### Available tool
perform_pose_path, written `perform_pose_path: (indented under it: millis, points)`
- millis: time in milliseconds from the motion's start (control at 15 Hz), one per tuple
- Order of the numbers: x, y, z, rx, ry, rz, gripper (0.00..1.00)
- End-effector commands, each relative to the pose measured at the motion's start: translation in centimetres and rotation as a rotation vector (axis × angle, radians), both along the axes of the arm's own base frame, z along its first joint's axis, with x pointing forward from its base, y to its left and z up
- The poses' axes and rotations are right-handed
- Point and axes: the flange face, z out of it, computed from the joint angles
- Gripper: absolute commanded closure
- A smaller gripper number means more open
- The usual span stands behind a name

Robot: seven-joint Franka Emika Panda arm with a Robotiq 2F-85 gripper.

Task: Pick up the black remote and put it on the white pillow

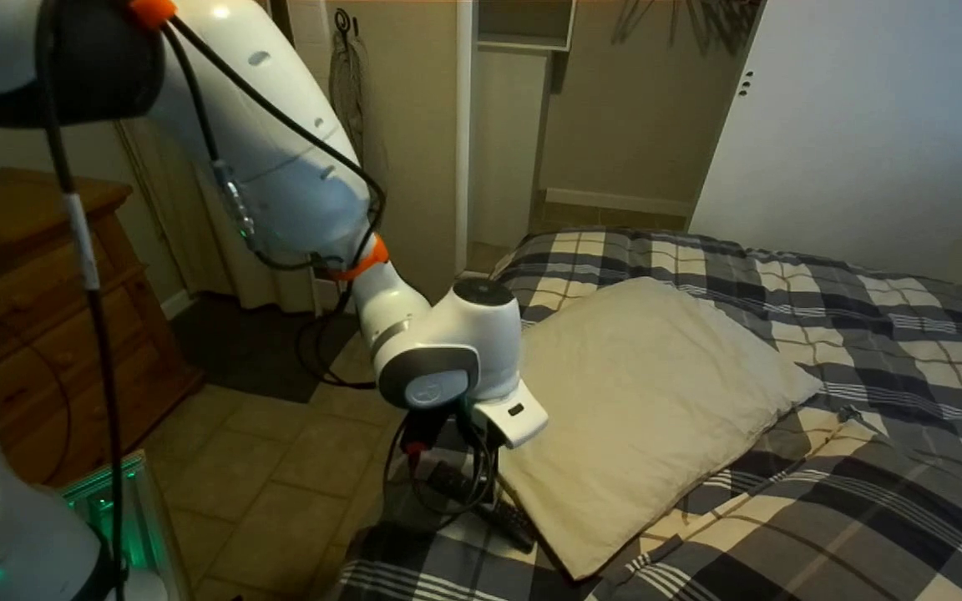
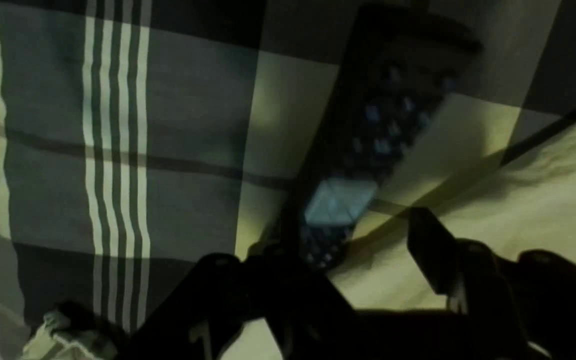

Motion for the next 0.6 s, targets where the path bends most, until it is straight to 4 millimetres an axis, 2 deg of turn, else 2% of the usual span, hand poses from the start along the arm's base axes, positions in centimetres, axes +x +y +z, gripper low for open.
perform_pose_path:
  millis: [0, 133, 267, 400, 533]
  points:
    - [0.5, 1.2, 4.8, -0.067, -0.010, 0.093, 0.65]
    - [1.0, 1.6, 6.4, -0.097, -0.010, 0.130, 0.65]
    - [1.0, 2.0, 7.3, -0.090, -0.003, 0.135, 0.16]
    - [0.5, 1.7, 6.5, -0.058, 0.017, 0.074, 0.15]
    - [-0.2, 0.8, 5.2, -0.033, 0.026, -0.006, 0.02]
